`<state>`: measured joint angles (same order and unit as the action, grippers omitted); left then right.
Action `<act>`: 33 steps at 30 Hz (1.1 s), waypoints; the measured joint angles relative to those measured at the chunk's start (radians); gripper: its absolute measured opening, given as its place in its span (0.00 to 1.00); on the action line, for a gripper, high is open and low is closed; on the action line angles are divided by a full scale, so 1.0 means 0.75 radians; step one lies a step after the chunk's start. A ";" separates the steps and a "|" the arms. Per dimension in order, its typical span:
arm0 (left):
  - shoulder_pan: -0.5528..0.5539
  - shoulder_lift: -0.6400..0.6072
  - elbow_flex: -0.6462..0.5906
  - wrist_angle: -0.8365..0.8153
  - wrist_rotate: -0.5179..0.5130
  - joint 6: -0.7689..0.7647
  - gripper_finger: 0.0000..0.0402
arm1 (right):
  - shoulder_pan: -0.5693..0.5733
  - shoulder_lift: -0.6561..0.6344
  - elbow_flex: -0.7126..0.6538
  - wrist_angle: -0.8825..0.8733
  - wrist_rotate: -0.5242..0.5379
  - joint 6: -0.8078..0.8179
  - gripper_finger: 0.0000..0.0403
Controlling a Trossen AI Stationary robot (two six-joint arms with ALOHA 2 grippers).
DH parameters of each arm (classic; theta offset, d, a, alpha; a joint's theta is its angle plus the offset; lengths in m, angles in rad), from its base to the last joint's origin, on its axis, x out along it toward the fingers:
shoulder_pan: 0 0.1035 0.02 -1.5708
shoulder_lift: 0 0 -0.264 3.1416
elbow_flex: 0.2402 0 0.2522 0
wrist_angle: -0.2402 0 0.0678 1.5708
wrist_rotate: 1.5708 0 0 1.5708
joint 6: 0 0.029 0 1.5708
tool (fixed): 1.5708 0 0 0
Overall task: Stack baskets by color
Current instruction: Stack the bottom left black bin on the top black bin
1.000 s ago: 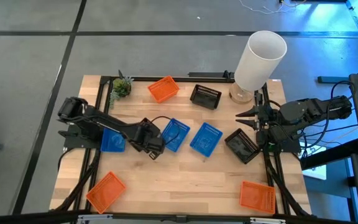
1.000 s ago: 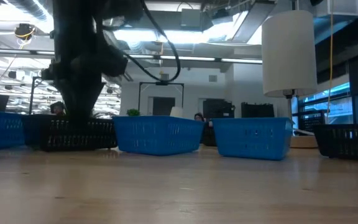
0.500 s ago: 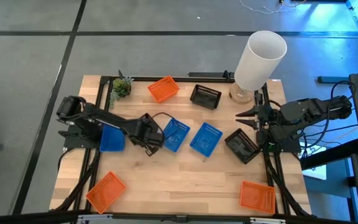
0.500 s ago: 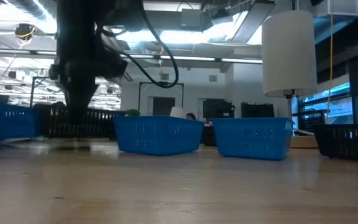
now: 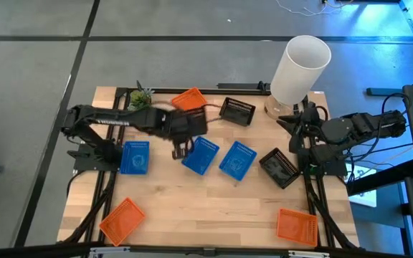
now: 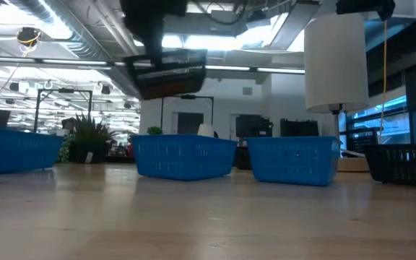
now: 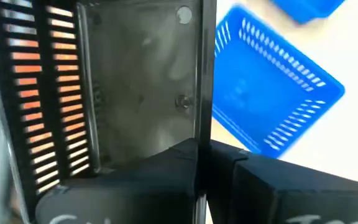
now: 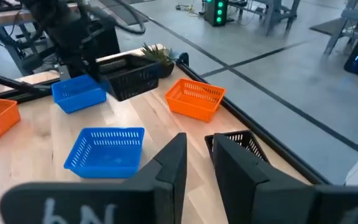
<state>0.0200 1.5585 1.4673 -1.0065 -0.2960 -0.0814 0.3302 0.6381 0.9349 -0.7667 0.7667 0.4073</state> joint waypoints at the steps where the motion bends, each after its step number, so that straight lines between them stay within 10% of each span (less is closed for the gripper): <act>1: 0.029 0.011 0.034 0.041 0.001 0.111 0.00 | 0.000 -0.004 0.000 -0.006 0.000 0.017 0.19; 12: 0.306 0.308 0.331 0.320 0.216 0.924 0.00 | 0.000 -0.091 0.000 -0.006 -0.008 0.047 0.19; 33: 0.455 0.906 0.738 0.444 0.514 1.245 0.00 | 0.001 -0.149 0.000 -0.043 0.036 0.042 0.19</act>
<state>0.3614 2.2379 2.0209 -0.6736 0.0894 0.8527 0.3305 0.5266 0.9352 -0.7990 0.7940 0.4386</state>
